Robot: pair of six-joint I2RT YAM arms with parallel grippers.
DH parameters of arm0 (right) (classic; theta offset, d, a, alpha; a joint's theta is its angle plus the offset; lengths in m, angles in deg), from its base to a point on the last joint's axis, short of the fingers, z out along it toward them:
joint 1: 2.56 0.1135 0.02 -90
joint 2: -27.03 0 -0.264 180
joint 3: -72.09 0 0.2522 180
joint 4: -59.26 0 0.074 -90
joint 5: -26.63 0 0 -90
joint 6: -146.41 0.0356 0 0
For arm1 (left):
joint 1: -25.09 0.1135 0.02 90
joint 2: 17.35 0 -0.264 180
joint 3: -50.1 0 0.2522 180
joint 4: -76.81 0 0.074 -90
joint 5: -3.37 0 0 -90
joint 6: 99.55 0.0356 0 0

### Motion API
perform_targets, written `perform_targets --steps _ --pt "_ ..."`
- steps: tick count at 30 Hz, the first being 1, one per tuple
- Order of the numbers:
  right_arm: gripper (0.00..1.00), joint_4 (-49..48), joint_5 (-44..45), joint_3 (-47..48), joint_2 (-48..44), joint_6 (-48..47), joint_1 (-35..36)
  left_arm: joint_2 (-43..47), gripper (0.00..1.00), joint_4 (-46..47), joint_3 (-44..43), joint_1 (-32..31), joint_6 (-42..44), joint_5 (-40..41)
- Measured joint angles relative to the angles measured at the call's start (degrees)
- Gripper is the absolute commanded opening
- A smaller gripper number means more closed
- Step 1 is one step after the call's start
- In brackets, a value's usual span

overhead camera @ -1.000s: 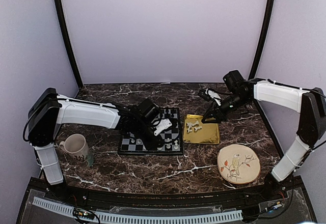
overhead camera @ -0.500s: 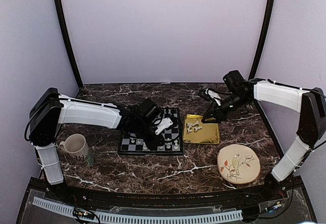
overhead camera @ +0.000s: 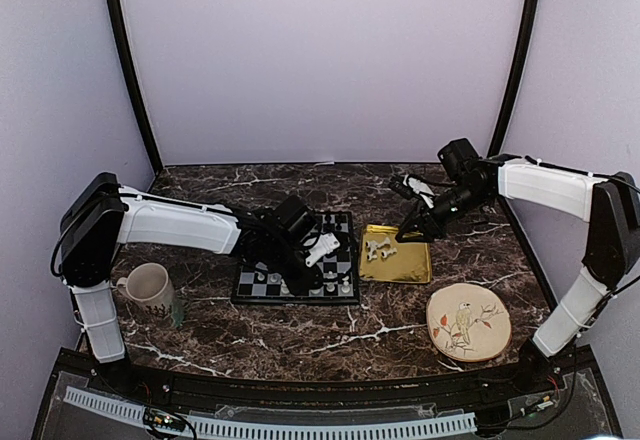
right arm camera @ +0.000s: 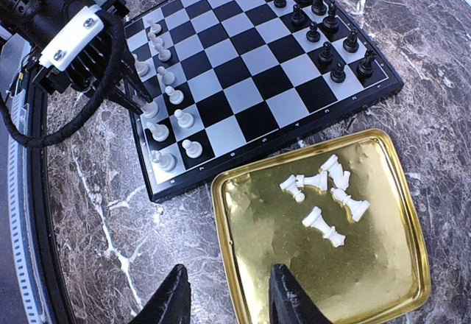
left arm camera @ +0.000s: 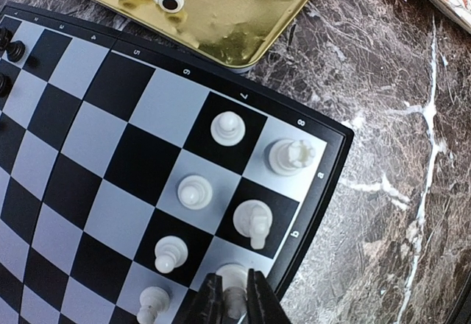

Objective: Set up the chess pieces on the board
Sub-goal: Place the bishop on f1, then pick up the bishop from the storage box.

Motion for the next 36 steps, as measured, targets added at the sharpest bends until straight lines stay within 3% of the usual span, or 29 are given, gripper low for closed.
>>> perform_targets --steps 6,16,22,36 --pt "0.37 0.00 0.00 0.00 0.00 0.00 0.00 -0.02 0.27 -0.04 -0.07 0.00 -0.33 0.24" --pt "0.37 0.07 0.31 0.00 0.00 0.00 0.00 0.28 0.30 -2.32 -2.84 0.00 -0.61 1.40" --pt "0.35 2.49 2.99 1.66 0.57 -2.19 -0.28 5.57 0.35 -2.60 -3.67 0.00 -0.48 2.16" --pt "0.33 5.62 13.40 13.00 14.73 -2.60 -0.26 9.29 0.38 16.41 1.46 0.00 -10.47 1.79"
